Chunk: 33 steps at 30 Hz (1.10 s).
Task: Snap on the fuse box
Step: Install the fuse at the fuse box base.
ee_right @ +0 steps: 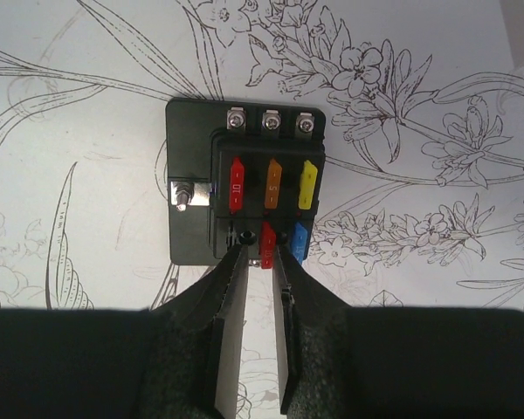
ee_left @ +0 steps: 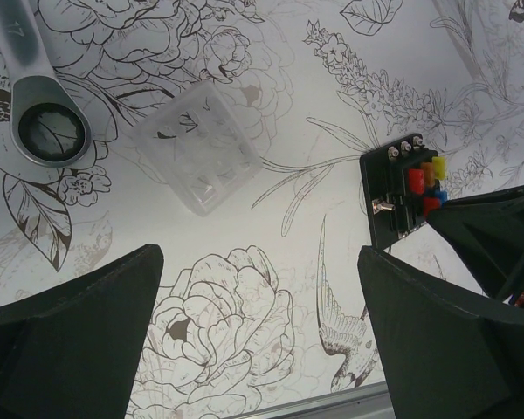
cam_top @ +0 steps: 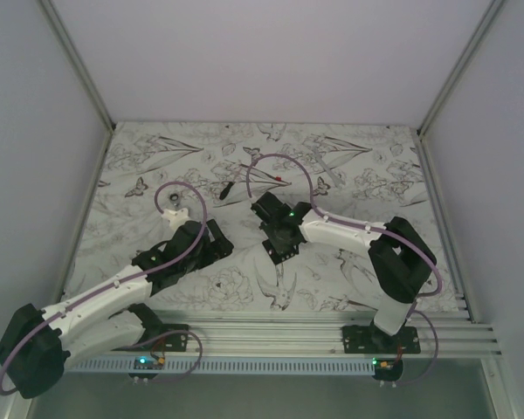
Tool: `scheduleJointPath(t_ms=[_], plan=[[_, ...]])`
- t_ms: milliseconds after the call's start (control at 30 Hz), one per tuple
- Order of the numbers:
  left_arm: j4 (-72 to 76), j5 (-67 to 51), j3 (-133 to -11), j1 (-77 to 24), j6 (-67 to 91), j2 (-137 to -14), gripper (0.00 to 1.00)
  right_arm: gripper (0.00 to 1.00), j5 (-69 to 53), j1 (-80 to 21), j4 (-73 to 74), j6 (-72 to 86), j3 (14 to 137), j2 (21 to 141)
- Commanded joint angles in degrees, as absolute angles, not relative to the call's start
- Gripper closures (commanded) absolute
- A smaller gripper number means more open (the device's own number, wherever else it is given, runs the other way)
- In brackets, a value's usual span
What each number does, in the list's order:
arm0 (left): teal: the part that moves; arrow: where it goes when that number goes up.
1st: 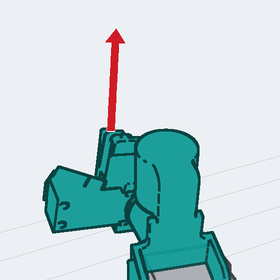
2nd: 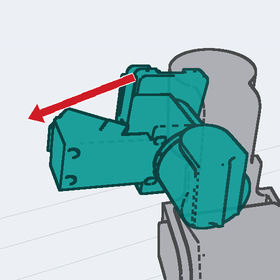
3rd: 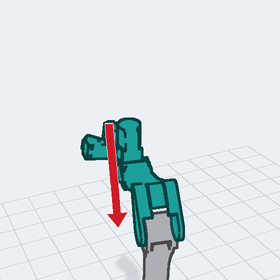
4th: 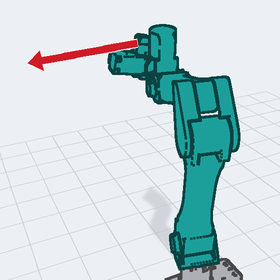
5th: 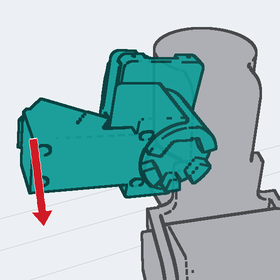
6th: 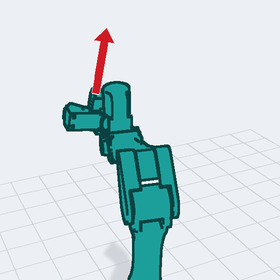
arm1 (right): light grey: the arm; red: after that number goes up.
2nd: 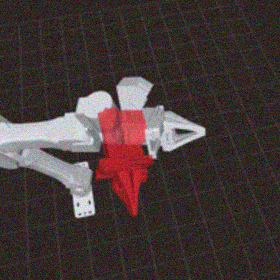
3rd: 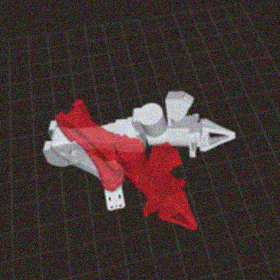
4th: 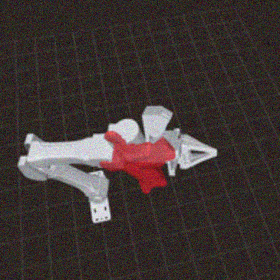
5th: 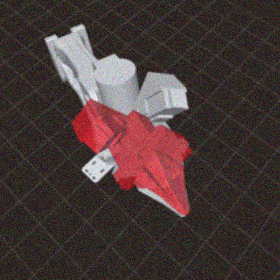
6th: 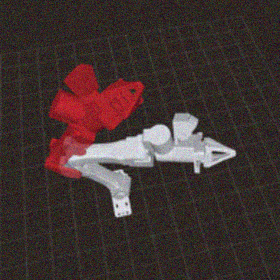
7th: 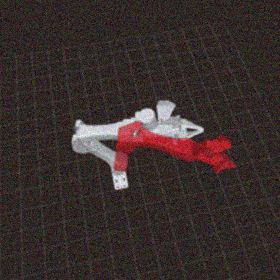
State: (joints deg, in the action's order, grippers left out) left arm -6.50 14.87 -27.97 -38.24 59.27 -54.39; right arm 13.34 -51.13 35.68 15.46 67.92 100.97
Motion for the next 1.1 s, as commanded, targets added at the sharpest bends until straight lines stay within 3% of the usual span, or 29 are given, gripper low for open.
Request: scheduleJointPath(t_ms=[0, 267, 500, 1067], plan=[[-8.79, 14.59, -28.03, -37.97, 58.62, -54.71, 0.00, 0.78, 13.09, -50.47, 33.78, 16.16, 67.59, 100.17], [-8.77, 14.59, -28.29, -37.90, 58.62, -55.08, 0.00, 0.84, 13.18, -50.36, 33.57, 16.11, 67.21, 100.26], [-8.63, 14.41, -28.61, -37.89, 58.55, -55.50, 0.00, 1.00, 12.75, -50.41, 34.01, 15.73, 67.49, 101.15], [-8.77, 14.55, -28.40, -37.91, 58.62, -55.47, 0.00, 1.00, 13.27, -50.71, 38.80, 15.28, 69.88, 109.91]])
